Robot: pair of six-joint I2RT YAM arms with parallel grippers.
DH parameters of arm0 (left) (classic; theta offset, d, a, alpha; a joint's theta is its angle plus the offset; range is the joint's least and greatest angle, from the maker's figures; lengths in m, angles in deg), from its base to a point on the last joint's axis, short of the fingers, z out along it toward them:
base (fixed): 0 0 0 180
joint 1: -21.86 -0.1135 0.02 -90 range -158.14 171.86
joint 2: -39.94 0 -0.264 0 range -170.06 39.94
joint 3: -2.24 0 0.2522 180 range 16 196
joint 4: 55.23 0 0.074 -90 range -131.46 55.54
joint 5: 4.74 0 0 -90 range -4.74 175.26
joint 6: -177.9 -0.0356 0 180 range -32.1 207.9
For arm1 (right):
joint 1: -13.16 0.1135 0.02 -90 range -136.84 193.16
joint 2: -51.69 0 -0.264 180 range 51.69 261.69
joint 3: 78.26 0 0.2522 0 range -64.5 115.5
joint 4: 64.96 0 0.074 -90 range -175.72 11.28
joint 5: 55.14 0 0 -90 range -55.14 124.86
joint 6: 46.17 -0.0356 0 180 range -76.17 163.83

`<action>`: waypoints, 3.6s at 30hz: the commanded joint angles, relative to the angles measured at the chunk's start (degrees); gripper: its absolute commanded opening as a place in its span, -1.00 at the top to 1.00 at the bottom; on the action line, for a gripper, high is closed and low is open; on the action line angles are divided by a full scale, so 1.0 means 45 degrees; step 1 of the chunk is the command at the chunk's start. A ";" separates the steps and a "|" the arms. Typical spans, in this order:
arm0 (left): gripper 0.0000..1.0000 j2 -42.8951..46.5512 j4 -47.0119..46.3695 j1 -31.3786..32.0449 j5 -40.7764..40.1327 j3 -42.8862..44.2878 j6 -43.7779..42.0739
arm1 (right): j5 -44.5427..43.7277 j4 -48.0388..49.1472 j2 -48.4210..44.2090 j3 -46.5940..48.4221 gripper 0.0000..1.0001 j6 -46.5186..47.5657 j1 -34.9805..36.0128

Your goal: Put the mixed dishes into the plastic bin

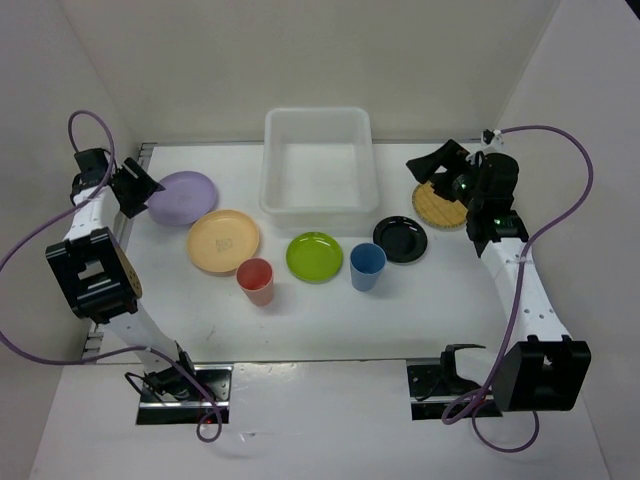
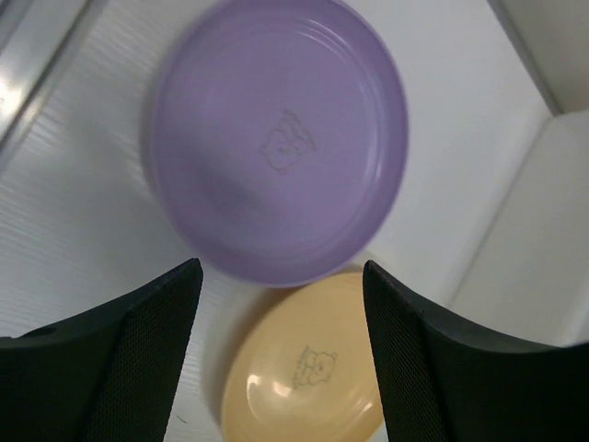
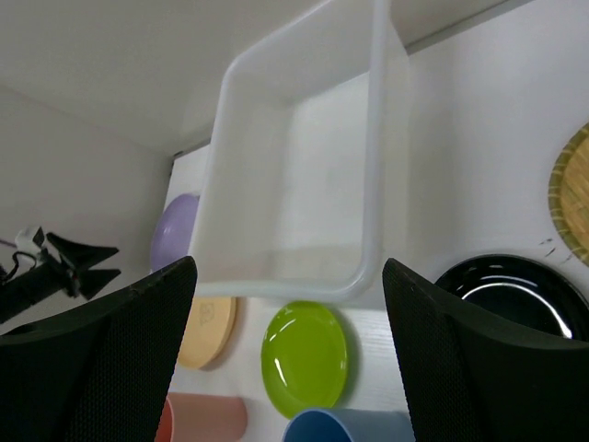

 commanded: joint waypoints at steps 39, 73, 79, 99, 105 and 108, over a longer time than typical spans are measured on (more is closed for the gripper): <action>0.94 -0.5029 0.1217 -0.0116 -0.2362 0.3085 -0.2104 | -0.0892 -0.2110 -0.0349 0.1770 -0.76 0.0989 0.0703; 1.00 -0.3635 0.1508 0.6307 0.0863 0.9656 0.0415 | -0.1361 -0.2345 -0.1304 0.1537 -0.76 0.0619 0.0703; 1.00 -0.6568 0.3927 0.7929 -0.0405 1.3743 0.0298 | -0.1479 -0.2346 -0.1540 0.1420 -0.76 0.0619 0.0703; 1.00 -1.2879 0.7056 0.8262 -0.1210 2.1872 0.1236 | -0.1479 -0.2463 -0.1774 0.1185 -0.76 0.0619 0.0703; 0.92 -1.3661 0.7057 0.8380 -0.0976 2.2186 0.1236 | -0.1479 -0.2328 -0.1892 0.0933 -0.76 0.0502 0.0703; 0.79 -1.3779 0.7057 0.8516 -0.0975 2.2186 0.1236 | -0.1479 -0.2327 -0.1892 0.0932 -0.76 0.0502 0.0703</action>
